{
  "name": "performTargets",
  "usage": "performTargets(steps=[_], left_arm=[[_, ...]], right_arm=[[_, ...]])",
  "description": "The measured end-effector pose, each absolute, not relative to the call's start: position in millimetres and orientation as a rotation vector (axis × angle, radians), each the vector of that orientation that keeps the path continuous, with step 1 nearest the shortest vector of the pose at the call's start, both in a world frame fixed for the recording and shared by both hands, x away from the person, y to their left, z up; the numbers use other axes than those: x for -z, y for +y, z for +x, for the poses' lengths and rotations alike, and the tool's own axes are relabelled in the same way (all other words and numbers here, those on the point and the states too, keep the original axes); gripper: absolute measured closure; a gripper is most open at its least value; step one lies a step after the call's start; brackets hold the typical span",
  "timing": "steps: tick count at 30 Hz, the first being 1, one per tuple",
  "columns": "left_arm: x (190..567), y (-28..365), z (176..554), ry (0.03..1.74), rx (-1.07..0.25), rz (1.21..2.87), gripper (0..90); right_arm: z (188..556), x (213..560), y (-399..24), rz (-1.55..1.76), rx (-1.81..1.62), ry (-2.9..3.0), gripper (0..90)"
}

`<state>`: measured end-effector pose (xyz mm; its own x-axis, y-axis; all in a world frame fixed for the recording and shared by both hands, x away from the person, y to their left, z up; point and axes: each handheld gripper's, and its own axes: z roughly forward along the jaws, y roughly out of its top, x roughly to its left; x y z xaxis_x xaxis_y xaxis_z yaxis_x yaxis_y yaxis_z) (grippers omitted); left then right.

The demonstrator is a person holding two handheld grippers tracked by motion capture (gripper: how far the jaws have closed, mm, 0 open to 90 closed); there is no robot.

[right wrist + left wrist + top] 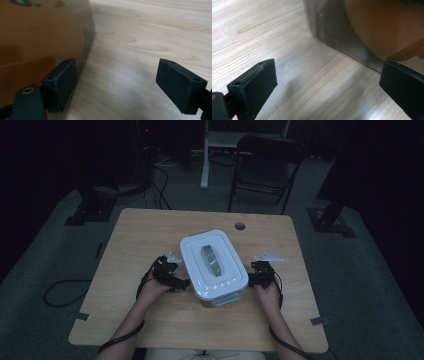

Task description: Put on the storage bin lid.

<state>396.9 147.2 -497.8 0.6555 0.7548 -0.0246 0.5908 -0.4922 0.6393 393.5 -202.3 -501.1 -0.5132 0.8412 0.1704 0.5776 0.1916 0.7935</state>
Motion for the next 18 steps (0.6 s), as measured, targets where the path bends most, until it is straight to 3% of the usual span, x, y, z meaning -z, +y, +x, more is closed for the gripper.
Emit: performTargets(steps=[16,18], left_arm=[[491,170,392,1.065,-0.381,2.197,1.8],[490,173,389,1.064,-0.375,2.172,1.8]], right_arm=[[359,501,-178,1.244,-1.19,2.214,17.2],[357,502,-177,1.248,-1.188,2.207,14.0]])
